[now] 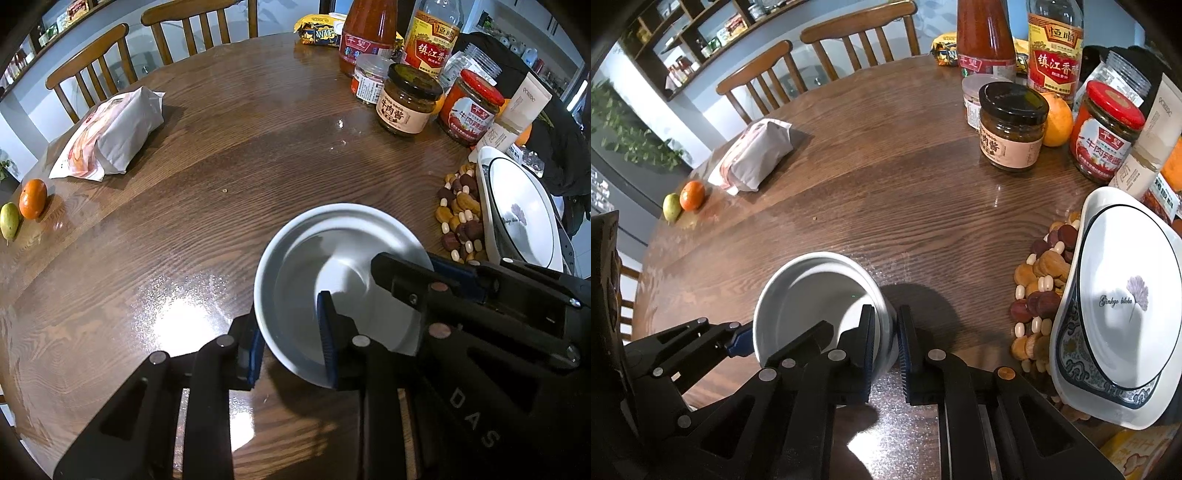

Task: Organize plates and bowls
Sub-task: 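Close both tools on the rim of the white ramekin, then lift and carry the ramekin with both tools toward the nested bowls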

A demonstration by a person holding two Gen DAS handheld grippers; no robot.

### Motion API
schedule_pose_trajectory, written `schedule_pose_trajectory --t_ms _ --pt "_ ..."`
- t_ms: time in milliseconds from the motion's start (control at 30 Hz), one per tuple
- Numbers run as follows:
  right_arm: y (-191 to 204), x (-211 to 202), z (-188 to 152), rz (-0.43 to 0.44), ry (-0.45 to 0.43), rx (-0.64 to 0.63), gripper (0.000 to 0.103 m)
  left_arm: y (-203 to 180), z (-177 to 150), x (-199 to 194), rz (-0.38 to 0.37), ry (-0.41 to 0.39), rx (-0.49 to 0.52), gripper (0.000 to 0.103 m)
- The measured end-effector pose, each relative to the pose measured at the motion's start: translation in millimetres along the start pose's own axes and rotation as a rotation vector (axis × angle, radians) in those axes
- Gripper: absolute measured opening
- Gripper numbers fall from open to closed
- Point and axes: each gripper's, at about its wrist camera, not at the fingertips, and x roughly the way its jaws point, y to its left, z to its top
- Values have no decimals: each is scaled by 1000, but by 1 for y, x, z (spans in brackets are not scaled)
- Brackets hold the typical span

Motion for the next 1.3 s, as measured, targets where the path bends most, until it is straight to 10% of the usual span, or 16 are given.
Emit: schedule_pose_trajectory --t_ms 1300 --pt "-5 -25 -30 -63 -32 132 14 -13 -14 -11 -48 -18 119 24"
